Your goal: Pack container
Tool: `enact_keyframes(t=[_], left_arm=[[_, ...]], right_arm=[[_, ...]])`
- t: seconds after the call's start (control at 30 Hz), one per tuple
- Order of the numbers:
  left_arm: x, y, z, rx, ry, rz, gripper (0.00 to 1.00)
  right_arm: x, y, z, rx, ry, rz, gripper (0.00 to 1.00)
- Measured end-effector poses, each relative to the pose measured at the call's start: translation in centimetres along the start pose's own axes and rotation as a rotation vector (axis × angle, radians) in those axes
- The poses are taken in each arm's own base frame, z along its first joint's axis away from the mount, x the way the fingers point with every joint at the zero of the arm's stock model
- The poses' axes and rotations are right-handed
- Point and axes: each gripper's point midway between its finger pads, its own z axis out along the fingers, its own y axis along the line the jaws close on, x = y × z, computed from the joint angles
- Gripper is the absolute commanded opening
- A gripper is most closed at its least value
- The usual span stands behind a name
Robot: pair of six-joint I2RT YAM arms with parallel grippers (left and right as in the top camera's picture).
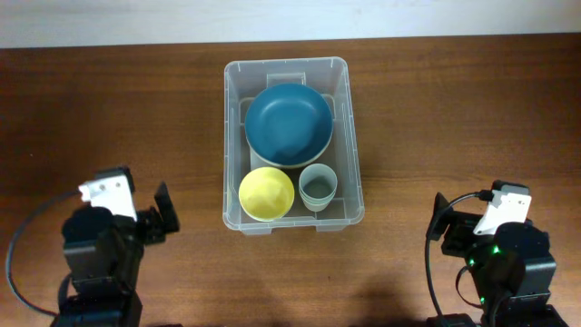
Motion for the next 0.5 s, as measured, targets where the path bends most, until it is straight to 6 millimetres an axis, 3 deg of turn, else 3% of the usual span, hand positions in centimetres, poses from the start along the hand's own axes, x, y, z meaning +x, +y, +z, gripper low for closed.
enact_keyframes(t=[0.23, 0.5], left_arm=[[5.2, 0.2, -0.3, -0.009, 0.208, 0.011, 0.99], [7.0, 0.3, -0.7, -0.012, 0.28, 0.014, 0.99]], right_arm=[[0.3, 0.0, 0.0, 0.002, 0.011, -0.002, 0.99], [0.4, -0.1, 0.0, 0.003, 0.016, -0.003, 0.99]])
